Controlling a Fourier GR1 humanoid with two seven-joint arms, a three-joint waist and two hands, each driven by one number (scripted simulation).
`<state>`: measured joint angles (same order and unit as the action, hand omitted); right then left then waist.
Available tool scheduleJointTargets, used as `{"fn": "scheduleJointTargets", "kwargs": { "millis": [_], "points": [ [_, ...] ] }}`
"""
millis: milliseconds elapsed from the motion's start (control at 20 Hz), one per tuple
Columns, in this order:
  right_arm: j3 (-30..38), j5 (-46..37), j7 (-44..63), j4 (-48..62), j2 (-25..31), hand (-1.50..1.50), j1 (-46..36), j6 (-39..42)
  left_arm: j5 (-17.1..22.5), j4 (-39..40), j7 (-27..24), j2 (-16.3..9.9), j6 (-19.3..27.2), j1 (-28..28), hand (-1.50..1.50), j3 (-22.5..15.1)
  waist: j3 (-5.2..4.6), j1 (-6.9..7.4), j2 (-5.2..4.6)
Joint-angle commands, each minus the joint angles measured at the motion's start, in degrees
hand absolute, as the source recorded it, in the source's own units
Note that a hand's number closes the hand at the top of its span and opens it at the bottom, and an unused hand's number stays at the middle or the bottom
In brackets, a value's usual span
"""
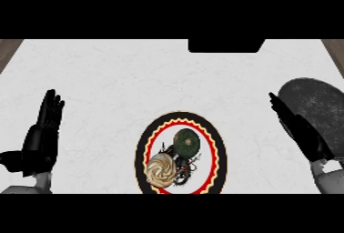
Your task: Pick the squash from the plate and place it in the pan
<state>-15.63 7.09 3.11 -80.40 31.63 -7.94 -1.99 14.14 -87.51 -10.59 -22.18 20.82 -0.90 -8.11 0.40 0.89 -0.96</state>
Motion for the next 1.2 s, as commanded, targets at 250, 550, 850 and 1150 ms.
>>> {"fn": "scheduleJointTargets", "kwargs": {
  "millis": [250, 550, 850, 1150],
  "points": [
    [-1.7, 14.9, -8.8, -11.3, -16.2, 1.5, -19.1, 11.3, 2.4, -0.6, 8.3, 0.3, -3.6, -5.3, 0.0, -2.6, -0.06, 3.44, 0.46],
    [-3.8, -7.1, -24.7, -12.9, -4.7, -1.5, -4.9, 5.3, 7.1, -1.9, 18.3, -1.8, -5.0, -7.4, 0.0, 1.1, -0.33, -1.54, 1.14],
    [4.1, -8.5, -24.3, -11.5, 6.3, -1.5, -8.1, 11.9, 6.7, -4.3, 20.3, -1.9, -5.7, -7.4, 0.0, 1.9, -0.39, -0.8, 1.09],
    [-0.2, -13.4, -11.6, -16.2, 3.2, -1.5, -19.8, 15.1, 5.4, -2.6, 21.8, 0.4, -5.8, -11.3, 0.0, 1.4, -0.45, -0.62, 1.01]
  ]
}}
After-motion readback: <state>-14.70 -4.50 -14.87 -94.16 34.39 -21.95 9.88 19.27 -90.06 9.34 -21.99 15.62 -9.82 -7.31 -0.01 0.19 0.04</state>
